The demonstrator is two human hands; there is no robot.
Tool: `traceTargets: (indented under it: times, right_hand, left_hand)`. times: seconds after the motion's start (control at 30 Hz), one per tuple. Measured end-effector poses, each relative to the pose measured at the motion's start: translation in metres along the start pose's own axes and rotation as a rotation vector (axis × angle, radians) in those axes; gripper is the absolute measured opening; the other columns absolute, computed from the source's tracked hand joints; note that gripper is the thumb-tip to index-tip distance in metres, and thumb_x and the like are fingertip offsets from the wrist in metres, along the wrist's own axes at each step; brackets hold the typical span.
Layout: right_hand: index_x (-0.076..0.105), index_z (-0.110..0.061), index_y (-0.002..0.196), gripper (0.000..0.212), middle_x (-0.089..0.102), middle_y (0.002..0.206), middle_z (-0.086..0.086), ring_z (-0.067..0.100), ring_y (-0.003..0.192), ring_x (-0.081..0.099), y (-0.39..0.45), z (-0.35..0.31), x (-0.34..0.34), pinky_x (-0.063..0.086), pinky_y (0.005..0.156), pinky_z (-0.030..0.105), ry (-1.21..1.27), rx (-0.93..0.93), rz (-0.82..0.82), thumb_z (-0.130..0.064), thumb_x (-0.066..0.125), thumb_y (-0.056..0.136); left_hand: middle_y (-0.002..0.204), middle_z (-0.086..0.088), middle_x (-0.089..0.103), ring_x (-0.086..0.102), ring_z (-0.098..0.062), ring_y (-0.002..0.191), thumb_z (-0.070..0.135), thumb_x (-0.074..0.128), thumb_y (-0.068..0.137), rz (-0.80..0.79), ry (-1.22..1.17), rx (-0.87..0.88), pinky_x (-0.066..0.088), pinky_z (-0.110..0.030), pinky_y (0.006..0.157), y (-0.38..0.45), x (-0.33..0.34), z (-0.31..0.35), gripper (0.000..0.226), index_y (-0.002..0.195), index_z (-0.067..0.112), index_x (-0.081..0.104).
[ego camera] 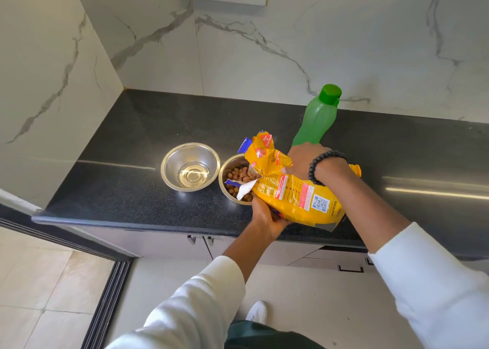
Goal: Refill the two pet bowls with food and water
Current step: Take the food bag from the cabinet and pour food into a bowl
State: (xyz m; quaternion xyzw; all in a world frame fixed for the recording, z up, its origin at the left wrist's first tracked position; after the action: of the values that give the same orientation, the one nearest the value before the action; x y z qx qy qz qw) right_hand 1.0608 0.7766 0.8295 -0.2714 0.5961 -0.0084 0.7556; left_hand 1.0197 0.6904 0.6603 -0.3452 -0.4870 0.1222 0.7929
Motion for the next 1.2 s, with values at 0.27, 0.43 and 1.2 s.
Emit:
traceTargets:
  times: [0.27, 0.43, 1.2]
  right_hand:
    - [0.058, -0.006, 0.125, 0.055, 0.064, 0.120, 0.016, 0.035, 0.104, 0.064, -0.004, 0.012, 0.002, 0.046, 0.076, 0.039, 0.007, 0.038, -0.020, -0.053, 0.049, 0.098]
    - [0.061, -0.008, 0.101, 0.046, 0.066, 0.112, 0.015, 0.033, 0.090, 0.062, -0.003, 0.017, 0.002, 0.044, 0.072, 0.037, 0.004, 0.042, -0.015, -0.052, 0.050, 0.098]
    - [0.045, -0.020, 0.064, 0.048, 0.053, 0.066, -0.001, 0.021, 0.066, 0.056, -0.017, 0.057, 0.041, 0.044, 0.066, 0.036, 0.409, 0.055, -0.038, -0.056, 0.050, 0.096]
  left_hand:
    - [0.117, -0.013, 0.074, 0.066, -0.039, 0.111, 0.064, 0.035, 0.097, -0.022, 0.002, -0.008, 0.057, -0.060, 0.080, -0.002, 0.007, -0.004, 0.057, 0.123, 0.025, 0.068]
    - [0.117, -0.013, 0.073, 0.065, -0.040, 0.112, 0.066, 0.034, 0.097, -0.028, -0.017, -0.027, 0.057, -0.060, 0.080, -0.003, 0.011, -0.012, 0.060, 0.124, 0.025, 0.068]
    - [0.112, -0.012, 0.075, 0.069, -0.034, 0.105, 0.061, 0.037, 0.098, 0.047, 0.094, 0.016, 0.057, -0.058, 0.082, -0.002, -0.001, 0.001, 0.055, 0.125, 0.024, 0.067]
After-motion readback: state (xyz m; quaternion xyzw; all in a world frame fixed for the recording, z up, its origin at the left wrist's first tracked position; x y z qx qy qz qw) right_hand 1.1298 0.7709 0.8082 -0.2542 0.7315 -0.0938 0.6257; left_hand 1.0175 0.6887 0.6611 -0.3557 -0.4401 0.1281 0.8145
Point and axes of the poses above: each hand's wrist, its own y-axis towards the middle knuckle, its own x-axis out of the palm, z = x × y, the point moved 6 cm from there along y, towards the middle knuckle
